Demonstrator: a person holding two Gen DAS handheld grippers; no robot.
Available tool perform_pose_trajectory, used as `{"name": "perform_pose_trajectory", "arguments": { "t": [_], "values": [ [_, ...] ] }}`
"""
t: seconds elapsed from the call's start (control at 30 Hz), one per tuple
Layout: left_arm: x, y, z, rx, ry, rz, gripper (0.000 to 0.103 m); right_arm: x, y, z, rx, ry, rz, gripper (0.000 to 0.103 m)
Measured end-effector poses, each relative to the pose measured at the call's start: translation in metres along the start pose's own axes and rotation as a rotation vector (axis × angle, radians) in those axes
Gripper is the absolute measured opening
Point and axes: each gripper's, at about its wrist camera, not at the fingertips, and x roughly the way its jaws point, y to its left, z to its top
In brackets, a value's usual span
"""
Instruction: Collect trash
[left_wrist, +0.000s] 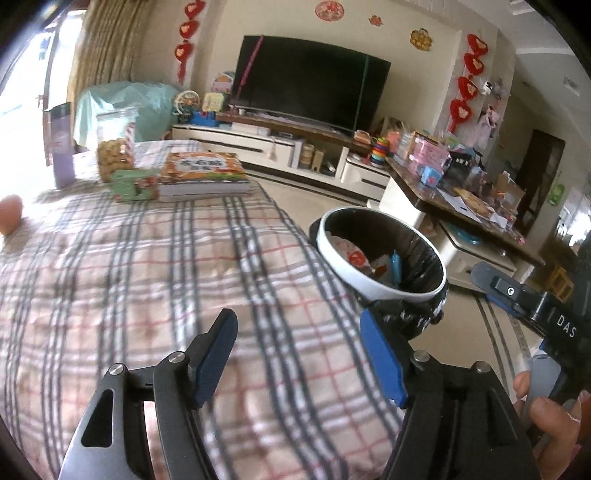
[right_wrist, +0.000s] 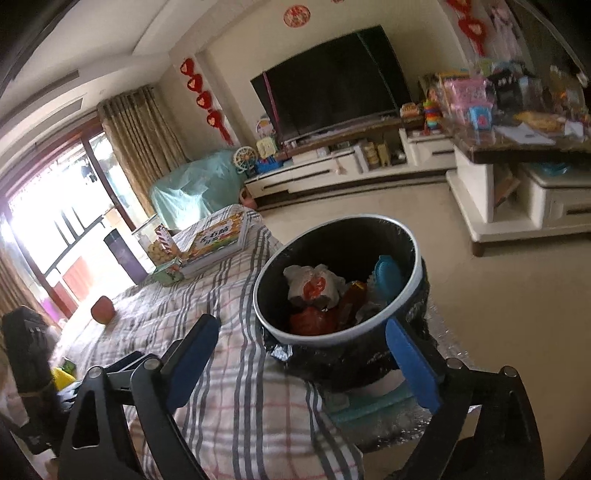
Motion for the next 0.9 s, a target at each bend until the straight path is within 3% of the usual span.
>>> {"name": "perform_pose_trajectory", "arguments": {
  "t": [0.1, 0.23, 0.3, 0.37, 0.47, 0.9],
  "values": [
    [-0.019, 0.002, -0.013, -0.003, -0.029, 0.02, 0.069, -0.015, 0.013, -0.008, -0.048, -0.056, -0.024, 0.099],
    [-0.043, 0.002, -0.024, 0.015, -0.079, 0.054, 0.077, -0.032, 0.027, -0.01, -0.1, -0.107, -0.033, 0.101],
    [-0.059, -0.001, -0.028, 0.023, -0.128, 0.085, 0.083, -0.042, 0.033, -0.01, -0.12, -0.141, -0.039, 0.102],
    [-0.071, -0.002, -0.033, 0.026, -0.17, 0.119, 0.102, -0.053, 0.039, -0.012, -0.138, -0.182, -0.049, 0.103],
    [-0.09, -0.005, -0.044, 0.04, -0.233, 0.169, 0.102, -0.058, 0.047, -0.015, -0.166, -0.205, -0.08, 0.103],
    [-0.102, -0.015, -0.079, 0.069, -0.313, 0.254, 0.103, -0.065, 0.059, -0.052, -0.249, -0.294, -0.082, 0.103]
  ]
}}
